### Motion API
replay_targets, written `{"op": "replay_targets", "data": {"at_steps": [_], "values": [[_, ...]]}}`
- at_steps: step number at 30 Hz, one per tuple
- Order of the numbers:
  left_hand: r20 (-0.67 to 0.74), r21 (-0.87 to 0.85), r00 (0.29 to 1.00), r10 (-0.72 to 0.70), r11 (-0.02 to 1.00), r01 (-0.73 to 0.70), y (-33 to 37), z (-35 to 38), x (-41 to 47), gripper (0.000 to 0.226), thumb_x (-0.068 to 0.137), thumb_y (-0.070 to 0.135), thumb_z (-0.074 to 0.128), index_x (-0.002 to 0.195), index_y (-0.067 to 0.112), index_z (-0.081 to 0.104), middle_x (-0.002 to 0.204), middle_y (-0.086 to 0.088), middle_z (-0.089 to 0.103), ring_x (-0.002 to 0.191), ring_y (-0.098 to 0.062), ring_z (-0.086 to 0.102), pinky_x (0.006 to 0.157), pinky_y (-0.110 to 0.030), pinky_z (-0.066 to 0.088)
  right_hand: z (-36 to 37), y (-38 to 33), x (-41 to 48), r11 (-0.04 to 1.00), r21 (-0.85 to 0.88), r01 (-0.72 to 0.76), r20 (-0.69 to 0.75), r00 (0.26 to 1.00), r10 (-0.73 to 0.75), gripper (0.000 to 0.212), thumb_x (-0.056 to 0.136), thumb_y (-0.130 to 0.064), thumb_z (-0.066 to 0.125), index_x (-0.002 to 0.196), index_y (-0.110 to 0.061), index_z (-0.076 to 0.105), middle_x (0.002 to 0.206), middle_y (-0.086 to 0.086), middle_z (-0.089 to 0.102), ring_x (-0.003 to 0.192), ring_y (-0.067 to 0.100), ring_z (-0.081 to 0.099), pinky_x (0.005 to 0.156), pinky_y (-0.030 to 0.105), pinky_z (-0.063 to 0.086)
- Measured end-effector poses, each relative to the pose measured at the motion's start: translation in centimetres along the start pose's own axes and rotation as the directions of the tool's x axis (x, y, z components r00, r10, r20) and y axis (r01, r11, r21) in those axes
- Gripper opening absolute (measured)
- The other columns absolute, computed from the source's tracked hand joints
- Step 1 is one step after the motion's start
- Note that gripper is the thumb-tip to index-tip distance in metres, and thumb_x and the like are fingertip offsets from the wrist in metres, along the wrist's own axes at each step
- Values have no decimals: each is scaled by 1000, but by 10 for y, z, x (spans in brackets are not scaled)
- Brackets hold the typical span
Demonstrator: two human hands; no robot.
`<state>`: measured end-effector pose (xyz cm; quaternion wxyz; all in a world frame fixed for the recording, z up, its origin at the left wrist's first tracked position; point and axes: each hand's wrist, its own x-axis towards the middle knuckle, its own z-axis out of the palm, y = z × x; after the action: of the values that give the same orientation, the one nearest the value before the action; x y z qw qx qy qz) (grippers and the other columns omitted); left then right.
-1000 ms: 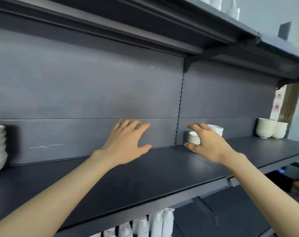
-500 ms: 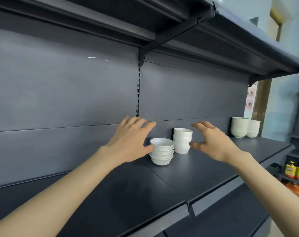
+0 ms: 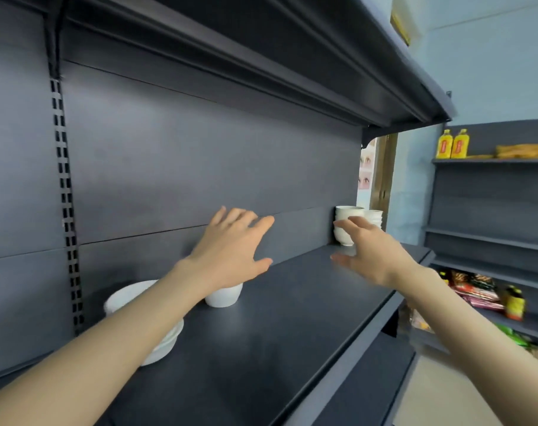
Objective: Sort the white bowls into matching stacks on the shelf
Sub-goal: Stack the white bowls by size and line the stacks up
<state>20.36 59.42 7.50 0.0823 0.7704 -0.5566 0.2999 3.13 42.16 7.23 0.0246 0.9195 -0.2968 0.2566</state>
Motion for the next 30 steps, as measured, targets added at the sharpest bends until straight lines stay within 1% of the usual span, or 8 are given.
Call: {"op": "replay_targets", "data": {"at_steps": [2, 5, 10, 14, 18, 22, 26, 30], "values": [[9, -3, 1000, 11, 1000, -11, 22, 21, 28, 70, 89, 52, 50, 148, 25, 23, 147, 1, 36, 139, -20, 24, 119, -42, 9, 9, 35, 16, 1000, -15, -5, -3, 1000, 5, 64, 89, -37, 60, 144, -21, 32, 144, 3, 36, 123, 28, 44, 87, 36, 42], [13, 35, 1000, 19, 999, -20, 59, 50, 66, 69, 90, 52, 48, 148, 25, 22, 146, 0, 36, 139, -21, 24, 119, -42, 9, 26, 88, 36, 1000, -22, 0, 19, 1000, 0, 64, 89, -36, 61, 144, -21, 32, 144, 5, 36, 124, 29, 44, 92, 38, 44], [42, 42, 999, -21, 999, 19, 117, 89, 137, 69, 91, 52, 48, 148, 24, 21, 146, -3, 37, 139, -22, 25, 119, -44, 10, 39, 178, 73, 999, -24, 28, 62, 998, -27, 65, 89, -36, 61, 145, -22, 31, 142, 6, 37, 123, 30, 45, 93, 43, 47], [18, 35, 997, -69, 997, 69, 150, 114, 186, 69, 90, 52, 48, 148, 23, 23, 147, -3, 37, 139, -23, 26, 119, -42, 11, 46, 243, 107, 999, -22, 44, 54, 998, -43, 64, 88, -37, 61, 144, -23, 33, 143, 5, 37, 125, 31, 44, 93, 43, 46], [44, 56, 996, -77, 996, 75, 171, 142, 229, 69, 90, 52, 48, 147, 23, 23, 147, -3, 37, 139, -23, 27, 118, -42, 12, 63, 292, 141, 998, 14, 56, 72, 996, -57, 64, 87, -38, 61, 143, -23, 34, 143, 5, 38, 124, 31, 45, 94, 44, 46], [51, 23, 995, -87, 996, 86, 183, 179, 273, 69, 90, 53, 49, 148, 23, 25, 146, -3, 39, 137, -24, 29, 118, -41, 14, 86, 332, 178, 997, 40, 73, 62, 995, -76, 65, 88, -41, 61, 144, -23, 33, 142, 3, 39, 124, 29, 45, 94, 40, 45], [43, -11, 994, -105, 994, 105, 189, 226, 321, 69, 90, 55, 48, 147, 24, 25, 144, 1, 40, 135, -22, 32, 117, -39, 17, 116, 368, 218, 995, 53, 81, 72, 994, -84, 65, 88, -41, 60, 144, -24, 32, 145, 2, 37, 125, 29, 45, 92, 38, 43], [66, -50, 990, -126, 990, 130, 188, 281, 371, 70, 90, 56, 47, 148, 24, 23, 144, 2, 39, 134, -20, 33, 116, -35, 19, 144, 402, 267, 996, 53, 75, 106, 991, -80, 65, 87, -38, 61, 143, -23, 32, 141, 1, 40, 124, 28, 45, 88, 36, 41]]}}
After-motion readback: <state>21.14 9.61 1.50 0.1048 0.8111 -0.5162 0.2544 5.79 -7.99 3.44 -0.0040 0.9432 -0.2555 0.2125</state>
